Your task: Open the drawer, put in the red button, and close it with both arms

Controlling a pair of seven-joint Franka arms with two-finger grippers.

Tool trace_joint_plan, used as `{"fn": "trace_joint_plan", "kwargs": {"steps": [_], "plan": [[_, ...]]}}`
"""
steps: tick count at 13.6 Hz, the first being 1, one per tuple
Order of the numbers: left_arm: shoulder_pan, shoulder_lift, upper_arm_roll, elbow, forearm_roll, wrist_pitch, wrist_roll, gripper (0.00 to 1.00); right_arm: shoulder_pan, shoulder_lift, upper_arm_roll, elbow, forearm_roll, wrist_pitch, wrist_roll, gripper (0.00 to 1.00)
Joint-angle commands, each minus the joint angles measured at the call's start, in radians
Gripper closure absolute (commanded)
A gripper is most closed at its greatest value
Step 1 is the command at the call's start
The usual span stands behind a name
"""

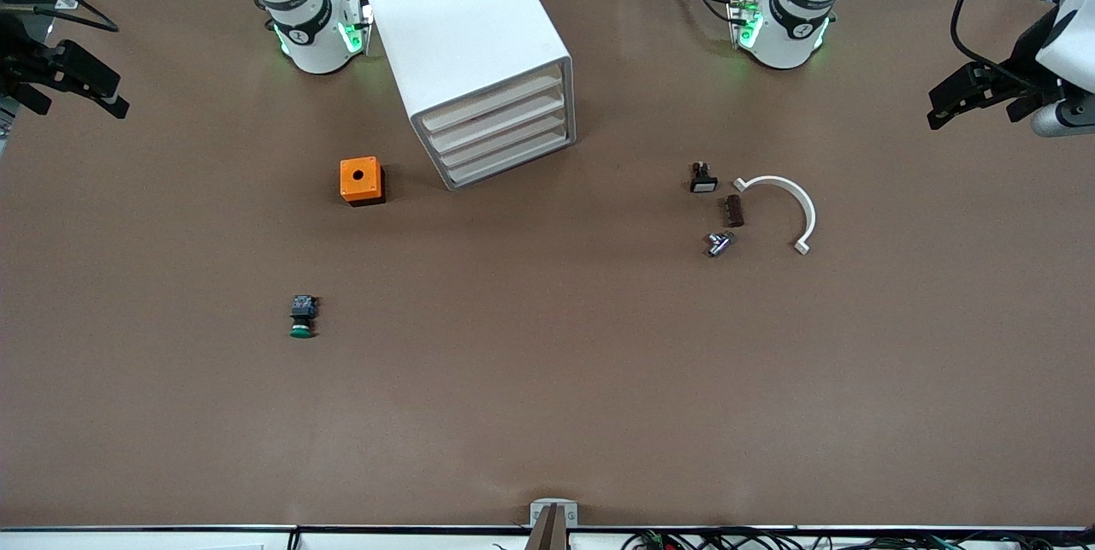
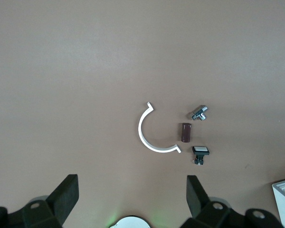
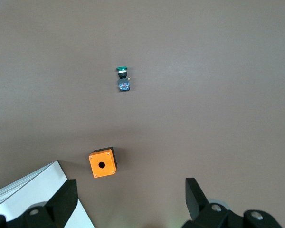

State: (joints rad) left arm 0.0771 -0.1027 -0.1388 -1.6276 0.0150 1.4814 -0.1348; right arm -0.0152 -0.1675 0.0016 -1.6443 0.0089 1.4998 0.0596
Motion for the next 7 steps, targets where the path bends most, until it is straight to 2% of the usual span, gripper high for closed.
{"fn": "trace_joint_plan", "kwargs": {"steps": [1,7], "plan": [[0.004,-0.012,0.001,0.012,-0.006,-0.004,0.012,0.00,-0.023,0.011,0.015,0.023,-0.007,-0.010,-0.017,0.00],[0.003,-0.012,-0.001,0.011,-0.007,-0.018,0.003,0.00,-0.023,0.011,0.015,0.023,-0.009,-0.009,-0.017,0.00]]}}
